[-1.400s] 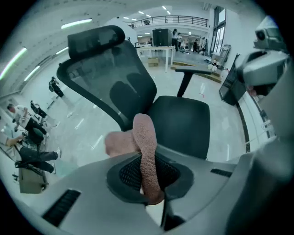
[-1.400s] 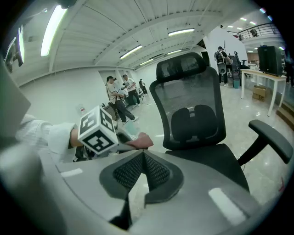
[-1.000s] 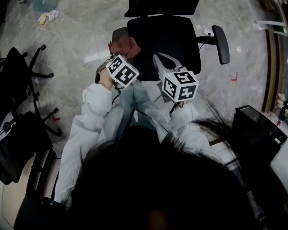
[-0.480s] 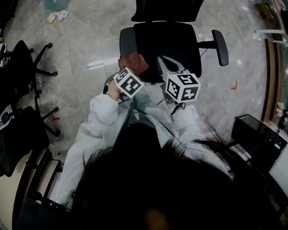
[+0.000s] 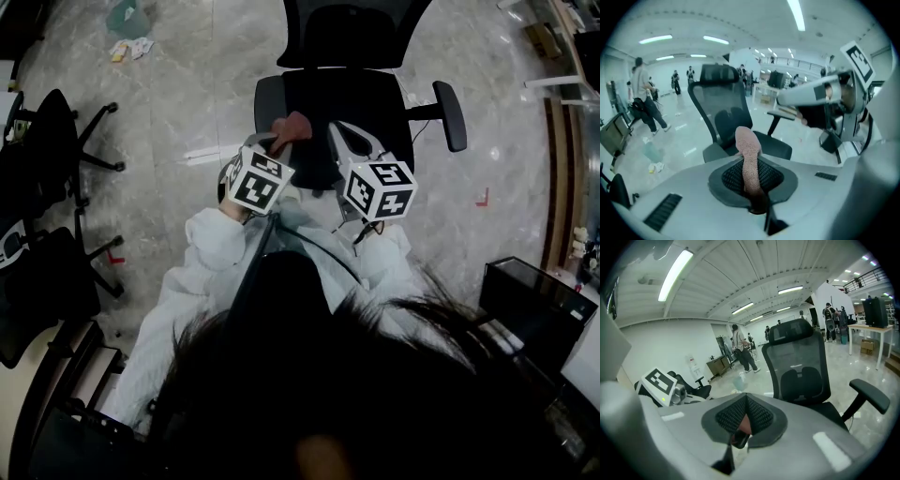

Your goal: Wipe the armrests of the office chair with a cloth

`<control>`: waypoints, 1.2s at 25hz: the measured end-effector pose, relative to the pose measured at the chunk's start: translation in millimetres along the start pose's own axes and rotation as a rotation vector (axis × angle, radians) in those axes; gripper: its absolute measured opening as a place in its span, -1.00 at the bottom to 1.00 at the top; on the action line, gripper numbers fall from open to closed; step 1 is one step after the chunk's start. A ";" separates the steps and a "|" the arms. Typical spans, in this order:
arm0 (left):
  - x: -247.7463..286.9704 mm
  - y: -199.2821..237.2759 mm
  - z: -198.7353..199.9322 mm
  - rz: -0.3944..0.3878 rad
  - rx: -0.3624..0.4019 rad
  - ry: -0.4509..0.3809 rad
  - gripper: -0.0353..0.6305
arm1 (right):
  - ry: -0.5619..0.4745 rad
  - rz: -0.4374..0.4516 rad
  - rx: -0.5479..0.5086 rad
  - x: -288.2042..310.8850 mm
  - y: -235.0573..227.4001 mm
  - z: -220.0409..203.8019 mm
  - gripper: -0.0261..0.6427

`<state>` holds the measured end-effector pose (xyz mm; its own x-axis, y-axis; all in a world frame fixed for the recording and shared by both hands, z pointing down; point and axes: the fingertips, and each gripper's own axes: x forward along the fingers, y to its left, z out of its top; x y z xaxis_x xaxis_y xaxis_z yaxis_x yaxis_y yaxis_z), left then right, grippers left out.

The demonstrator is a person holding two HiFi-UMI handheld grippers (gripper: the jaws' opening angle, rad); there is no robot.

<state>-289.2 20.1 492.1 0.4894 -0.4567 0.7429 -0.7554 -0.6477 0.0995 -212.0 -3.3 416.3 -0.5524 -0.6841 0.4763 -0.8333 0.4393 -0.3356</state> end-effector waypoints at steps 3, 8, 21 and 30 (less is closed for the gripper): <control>-45.7 17.7 67.0 0.078 -0.055 -0.285 -0.80 | -0.099 0.000 -0.047 -12.8 8.7 42.6 -0.92; -134.6 37.1 158.9 0.193 -0.082 -0.641 -0.80 | -0.281 0.008 -0.146 -37.6 34.9 119.4 -0.92; -205.0 24.4 209.6 0.262 -0.023 -0.835 -0.80 | -0.373 0.089 -0.250 -50.2 75.0 163.2 -0.92; -192.0 19.6 201.8 0.211 -0.013 -0.797 -0.80 | -0.352 0.096 -0.252 -46.8 74.3 155.7 -0.92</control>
<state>-310.0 -28.0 217.8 0.4953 -0.8670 0.0550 -0.8687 -0.4949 0.0219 -244.9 -29.3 242.6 -0.6234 -0.7707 0.1323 -0.7816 0.6090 -0.1349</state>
